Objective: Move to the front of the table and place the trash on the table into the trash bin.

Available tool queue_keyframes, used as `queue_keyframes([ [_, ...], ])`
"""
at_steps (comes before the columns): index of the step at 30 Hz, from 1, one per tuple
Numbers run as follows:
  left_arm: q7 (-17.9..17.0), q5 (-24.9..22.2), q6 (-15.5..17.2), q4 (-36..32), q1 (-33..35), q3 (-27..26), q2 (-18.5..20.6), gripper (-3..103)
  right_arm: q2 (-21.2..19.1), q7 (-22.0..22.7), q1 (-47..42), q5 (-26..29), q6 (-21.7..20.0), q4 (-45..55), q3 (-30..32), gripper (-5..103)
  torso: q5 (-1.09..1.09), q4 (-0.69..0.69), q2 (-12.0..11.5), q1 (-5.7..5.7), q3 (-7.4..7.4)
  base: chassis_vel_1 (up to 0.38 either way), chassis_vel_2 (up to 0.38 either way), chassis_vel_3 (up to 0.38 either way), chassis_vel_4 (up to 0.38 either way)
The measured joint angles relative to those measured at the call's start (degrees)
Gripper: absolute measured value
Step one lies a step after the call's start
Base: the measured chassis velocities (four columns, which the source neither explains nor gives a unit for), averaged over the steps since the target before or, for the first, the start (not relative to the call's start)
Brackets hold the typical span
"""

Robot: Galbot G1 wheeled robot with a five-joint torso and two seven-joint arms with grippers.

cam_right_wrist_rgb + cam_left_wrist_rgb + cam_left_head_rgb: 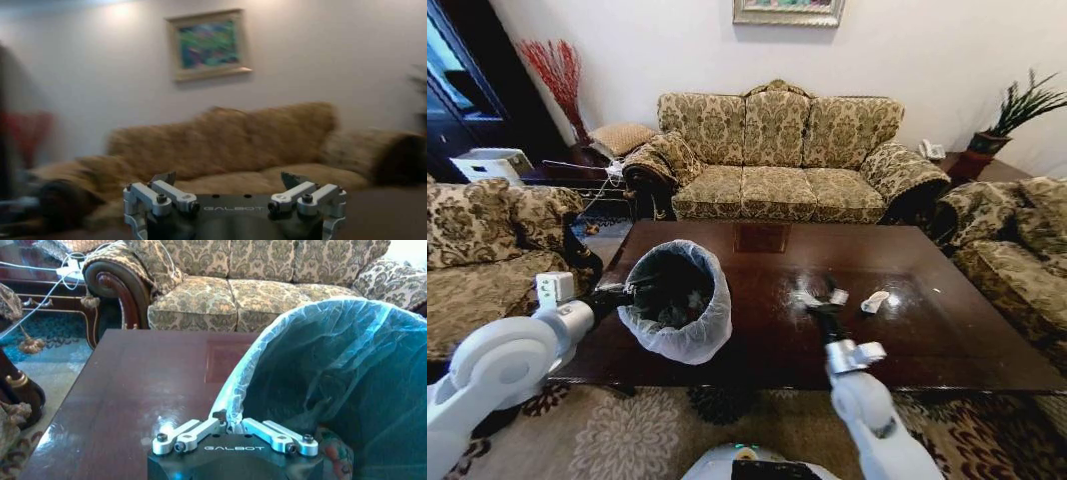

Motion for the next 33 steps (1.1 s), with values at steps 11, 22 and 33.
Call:
queue_keyframes([
  [11,0.03,0.12,-0.24,-0.75,-0.03,0.02,-0.76,0,-1.46,-7.2,0.32,5.98,5.25,-15.29,4.44,100,0.05,-0.01,-0.01,0.0,0.01,-0.197,-0.199,0.192,0.198],
  [22,0.39,1.54,-0.41,-0.78,0.29,0.63,-2.63,0,-5.0,-11.67,10.44,4.38,3.03,-30.49,2.78,100,-0.03,0.05,-0.01,0.01,0.01,-0.006,-0.008,0.011,0.02],
  [33,1.45,2.52,-0.63,0.5,0.04,1.62,-3.11,0,-6.05,-8.96,18.39,4.22,-1.55,-36.68,0.62,100,0.0,-0.01,-0.01,0.01,0.01,0.007,-0.003,0.0,-0.003],
])
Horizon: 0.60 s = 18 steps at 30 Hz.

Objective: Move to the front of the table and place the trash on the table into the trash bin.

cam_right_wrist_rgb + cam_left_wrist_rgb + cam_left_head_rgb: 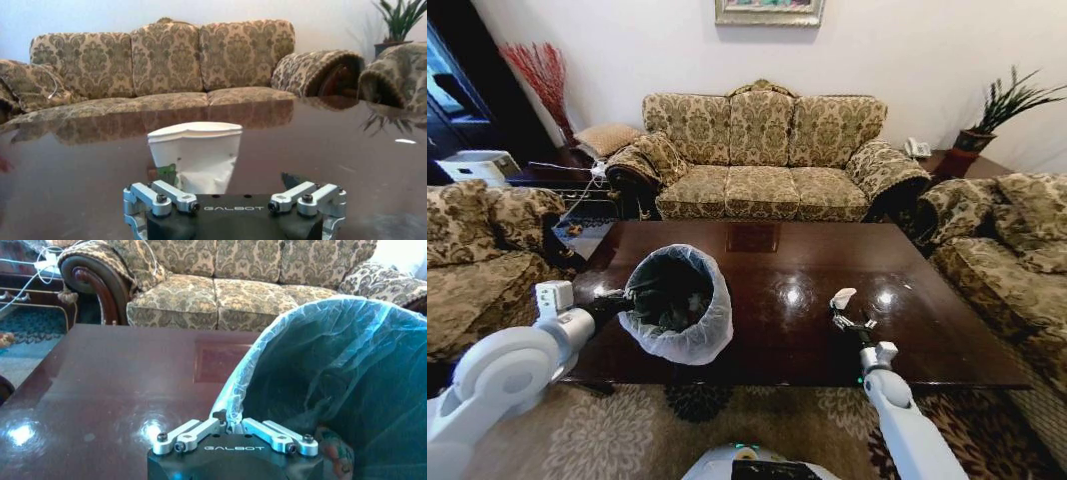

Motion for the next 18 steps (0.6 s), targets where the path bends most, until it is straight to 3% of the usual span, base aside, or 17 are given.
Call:
queue_keyframes([
  [18,0.69,0.71,-0.5,1.07,-0.08,0.29,-0.04,0,0.48,-1.52,6.09,0.06,-2.04,-4.0,-3.63,99,0.0,0.01,0.0,0.0,0.0,0.0,0.0,0.0,0.0],
])
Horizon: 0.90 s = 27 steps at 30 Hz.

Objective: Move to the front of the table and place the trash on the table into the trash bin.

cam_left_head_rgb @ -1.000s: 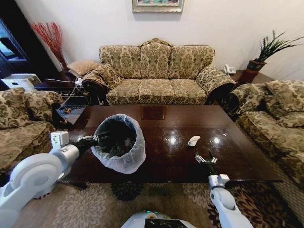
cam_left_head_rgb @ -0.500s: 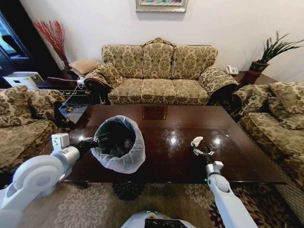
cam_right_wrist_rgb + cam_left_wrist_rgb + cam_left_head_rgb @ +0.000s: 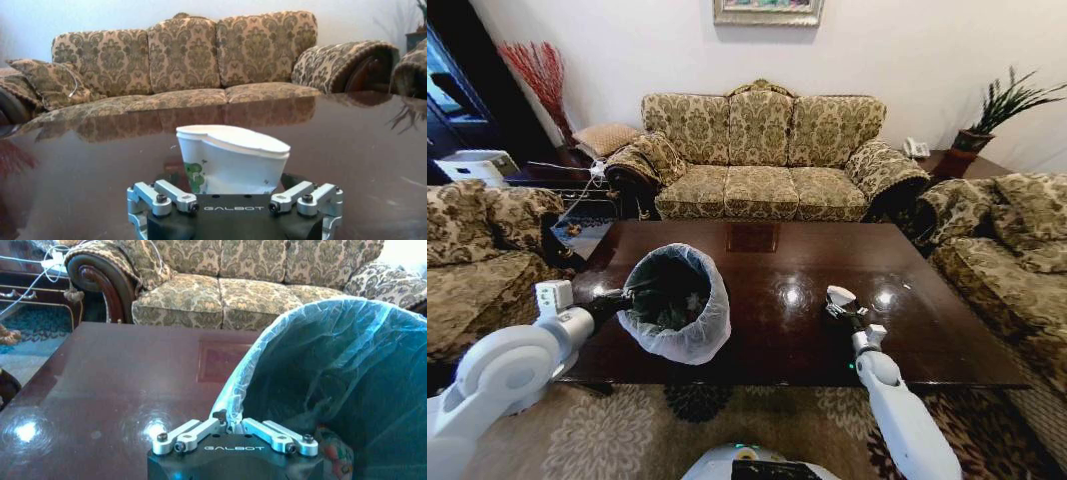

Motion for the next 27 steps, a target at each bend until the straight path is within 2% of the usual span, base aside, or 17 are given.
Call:
queue_keyframes([
  [3,0.4,0.36,-0.44,0.41,-0.16,0.19,0.35,0,0.26,0.01,1.01,-0.03,0.11,-1.44,-0.73,91,0.0,-0.01,0.01,0.0,-0.01,0.0,0.0,0.0,0.0],
  [5,0.41,0.38,-0.47,0.45,-0.18,0.2,0.41,0,0.39,0.04,1.27,-0.03,0.16,-1.83,-0.79,91,0.0,-0.01,0.01,0.0,-0.01,0.0,0.0,0.0,0.0],
  [8,0.46,0.47,-0.5,0.67,-0.12,0.2,0.59,0,0.66,-0.19,1.79,-0.02,0.49,-2.71,-0.77,75,0.0,0.0,0.01,0.0,-0.01,0.0,0.0,0.0,0.0],
  [11,0.47,0.48,-0.5,0.76,-0.11,0.2,0.62,0,0.68,-0.25,1.82,-0.01,0.57,-2.79,-0.74,70,0.0,0.0,0.01,0.0,-0.01,0.0,0.0,0.0,0.0],
  [12,0.5,0.49,-0.54,0.85,-0.13,0.19,0.73,0,0.68,-0.31,1.82,0.11,0.62,-2.79,-0.71,58,0.0,0.0,0.01,0.0,-0.01,0.0,0.0,0.0,0.0],
  [14,0.5,0.5,-0.56,0.87,-0.16,0.19,0.77,0,0.68,-0.36,1.81,0.19,0.62,-2.76,-0.69,58,0.0,0.0,0.01,0.0,-0.01,0.0,0.0,0.0,0.0],
  [17,0.51,0.5,-0.6,0.93,-0.31,0.19,0.9,0,0.66,-0.55,1.74,0.36,0.62,-2.62,-0.63,43,0.0,0.0,0.01,0.0,-0.01,0.0,0.0,0.0,0.0],
  [20,0.52,0.5,-0.61,0.93,-0.32,0.2,0.87,0,0.63,-0.55,1.69,0.42,0.63,-2.53,-0.6,40,0.0,0.0,0.01,0.0,-0.01,0.0,0.0,0.0,0.0],
  [21,0.51,0.56,-0.61,0.94,-0.23,0.2,0.71,0,0.59,-0.55,1.54,0.52,0.64,-2.22,-0.58,33,0.0,-0.01,0.01,0.0,-0.01,0.0,0.0,0.0,0.0],
  [23,0.52,0.59,-0.61,0.93,-0.17,0.19,0.65,0,0.58,-0.55,1.47,0.56,0.66,-2.06,-0.56,33,0.01,-0.01,0.01,0.0,-0.01,0.0,0.0,0.0,0.0],
  [26,0.52,0.68,-0.61,0.82,0.05,0.12,0.38,0,0.54,-0.4,0.37,1.11,1.05,0.39,0.03,24,0.01,0.0,0.01,0.0,0.0,0.0,0.0,0.0,0.0],
  [27,0.52,0.68,-0.61,0.82,0.05,0.12,0.38,0,0.54,-0.4,0.37,1.11,1.05,0.39,0.03,24,0.01,0.0,0.01,0.0,0.0,0.0,0.0,0.0,0.0],
])
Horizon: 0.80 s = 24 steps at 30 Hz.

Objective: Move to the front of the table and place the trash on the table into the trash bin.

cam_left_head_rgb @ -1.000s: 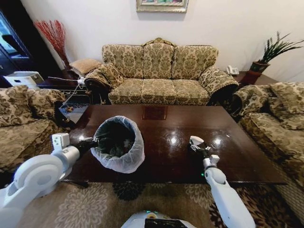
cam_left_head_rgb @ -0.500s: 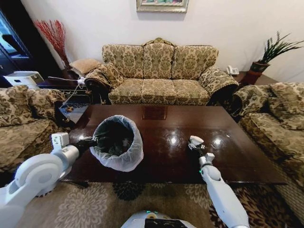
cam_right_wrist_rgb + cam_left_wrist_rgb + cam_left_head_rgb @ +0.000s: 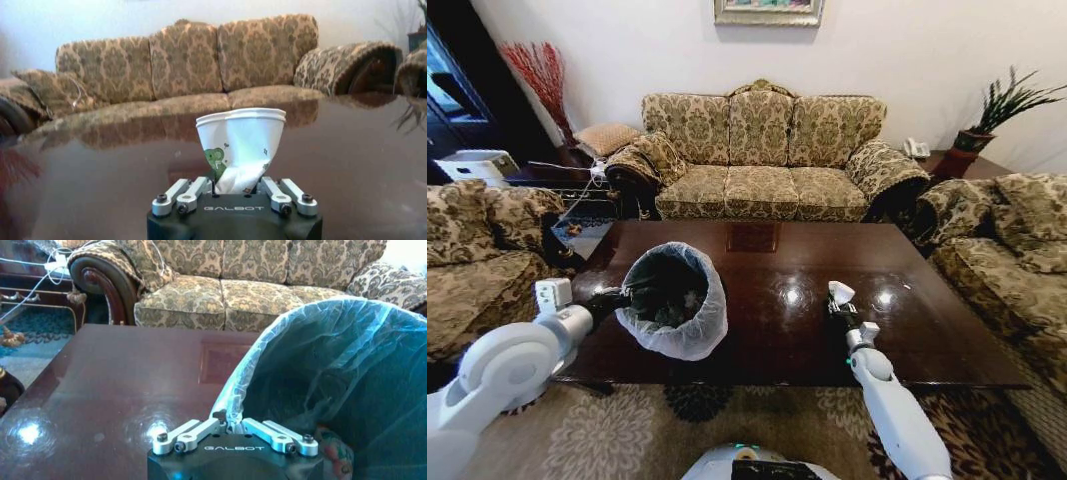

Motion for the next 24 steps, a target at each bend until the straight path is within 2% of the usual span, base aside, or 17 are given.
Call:
queue_keyframes([
  [3,0.0,0.03,0.0,-0.17,0.14,-0.22,0.36,0,-0.29,-1.1,-3.27,1.65,0.58,9.17,0.7,24,0.01,-0.01,0.0,0.0,0.0,0.0,0.0,0.0,0.0],
  [4,0.0,0.03,0.0,-0.17,0.14,-0.22,0.36,0,-0.29,-1.1,-3.27,1.65,0.58,9.17,0.7,24,0.01,-0.01,0.0,0.0,0.0,0.0,0.0,0.0,0.0],
  [7,-0.31,-0.35,0.11,-0.38,0.17,-0.32,1.33,0,-0.95,-3.06,-6.89,2.85,0.61,24.52,-1.67,24,-0.04,-0.02,0.0,-0.01,0.0,0.0,0.0,0.0,0.0],
  [8,-0.31,-0.35,0.11,-0.38,0.17,-0.32,1.33,0,-0.95,-3.06,-6.89,2.85,0.61,24.52,-1.67,24,-0.04,-0.02,0.0,-0.01,0.0,0.0,0.0,0.0,0.0],
  [10,-0.78,-1.55,0.93,-0.92,0.12,-0.32,2.3,0,-1.02,-4.24,-7.69,2.82,-0.1,35.08,-6.04,24,-0.02,-0.01,0.0,-0.01,-0.01,0.0,0.0,0.0,0.0],
  [12,-0.89,-2.06,1.36,-1.11,0.07,-0.27,2.72,0,-1.02,-4.82,-7.52,2.71,-0.6,38.06,-8.0,24,-0.04,-0.01,0.01,-0.02,-0.01,0.0,0.0,0.0,0.0],
  [14,-1.0,-3.52,2.59,-1.76,0.01,-0.24,3.78,0,-0.98,-6.02,-5.02,1.37,-1.91,44.96,-16.45,24,-0.01,0.0,0.0,-0.01,-0.01,0.0,0.0,0.0,0.0],
  [15,-1.0,-3.83,2.84,-1.99,0.07,-0.24,4.12,0,-0.89,-6.15,-3.61,1.01,-2.61,46.71,-19.73,24,-0.02,-0.01,0.0,-0.01,-0.01,0.0,0.0,0.0,0.0],
  [16,-1.0,-3.83,2.84,-1.99,0.07,-0.24,4.12,0,-0.89,-6.15,-3.61,1.01,-2.61,46.71,-19.73,24,-0.02,-0.01,0.0,-0.01,-0.01,0.0,0.0,0.0,0.0],
  [18,-1.03,-4.23,3.16,-2.47,0.3,-0.33,4.71,0,-0.75,-6.51,-0.63,-0.01,-3.85,48.45,-27.11,24,-0.01,0.0,0.0,-0.01,-0.01,0.0,0.0,0.0,0.0],
  [20,-1.03,-4.28,3.22,-2.61,0.36,-0.38,4.74,0,-0.76,-6.74,0.03,-0.66,-3.89,48.42,-28.96,24,-0.01,0.0,0.0,-0.01,0.0,0.0,0.0,0.0,0.0],
  [23,-1.07,-4.34,3.4,-3.14,0.68,-0.55,4.43,0,-0.8,-8.2,2.15,-3.68,-3.84,46.68,-35.38,24,-0.01,0.0,0.0,-0.01,0.0,0.0,0.0,0.0,0.0],
  [24,-1.07,-4.34,3.4,-3.14,0.68,-0.55,4.43,0,-0.8,-8.2,2.15,-3.68,-3.84,46.68,-35.38,24,-0.01,0.0,0.0,-0.01,0.0,0.0,0.0,0.0,0.0],
])
